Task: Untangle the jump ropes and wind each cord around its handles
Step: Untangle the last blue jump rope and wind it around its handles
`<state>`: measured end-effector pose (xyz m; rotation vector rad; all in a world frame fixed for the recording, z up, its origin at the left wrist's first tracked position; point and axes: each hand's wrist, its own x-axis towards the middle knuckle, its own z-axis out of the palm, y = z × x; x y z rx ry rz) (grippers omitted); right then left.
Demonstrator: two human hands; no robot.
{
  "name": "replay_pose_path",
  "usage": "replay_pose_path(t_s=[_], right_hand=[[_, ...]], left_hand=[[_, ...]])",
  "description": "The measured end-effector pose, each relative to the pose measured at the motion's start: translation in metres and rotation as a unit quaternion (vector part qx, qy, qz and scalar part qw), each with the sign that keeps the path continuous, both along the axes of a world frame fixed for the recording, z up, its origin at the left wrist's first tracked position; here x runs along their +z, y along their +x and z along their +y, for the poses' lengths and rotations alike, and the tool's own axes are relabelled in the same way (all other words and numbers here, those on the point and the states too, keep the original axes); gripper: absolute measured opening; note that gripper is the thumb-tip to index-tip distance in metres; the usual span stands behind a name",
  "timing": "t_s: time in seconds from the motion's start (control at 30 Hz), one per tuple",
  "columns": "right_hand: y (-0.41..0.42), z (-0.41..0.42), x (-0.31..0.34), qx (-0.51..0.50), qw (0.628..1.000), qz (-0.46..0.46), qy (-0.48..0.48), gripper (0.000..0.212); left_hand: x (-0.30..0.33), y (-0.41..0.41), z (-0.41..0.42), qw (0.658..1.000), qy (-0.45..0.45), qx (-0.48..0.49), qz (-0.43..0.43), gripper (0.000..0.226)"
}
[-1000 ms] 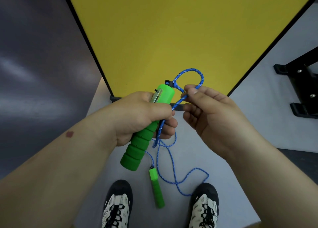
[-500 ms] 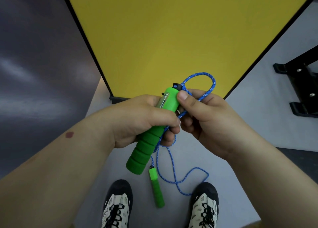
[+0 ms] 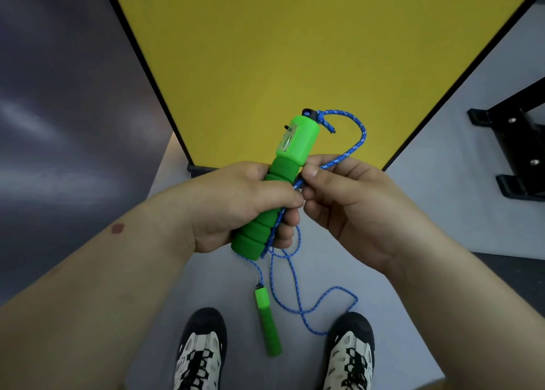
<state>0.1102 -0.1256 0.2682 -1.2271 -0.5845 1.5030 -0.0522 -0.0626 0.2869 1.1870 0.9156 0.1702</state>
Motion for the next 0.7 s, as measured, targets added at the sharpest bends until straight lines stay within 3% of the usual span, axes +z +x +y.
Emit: replay_pose_path(t_s=[0.3,0.5,0.7], right_hand=[[0.013,0.006,0.005,-0.152,0.988,0.027,0.021,0.003],[0.001,0.0,0.001,-0.015,0.999,0.007,-0.028,0.006],[0.0,0.001,-0.001,-0.039,0.999,-0.03,-0.011,0.005]], left_hand=[[-0.001,0.0,0.0,1.0,0.001,-0.011,0.003,0.009],[0.0,0.002,-0.001,1.0,0.005,0.018,-0.002,0.012],[0.003,0.004,-0.005,1.0,-0.022,0.016,-0.01,0.009]])
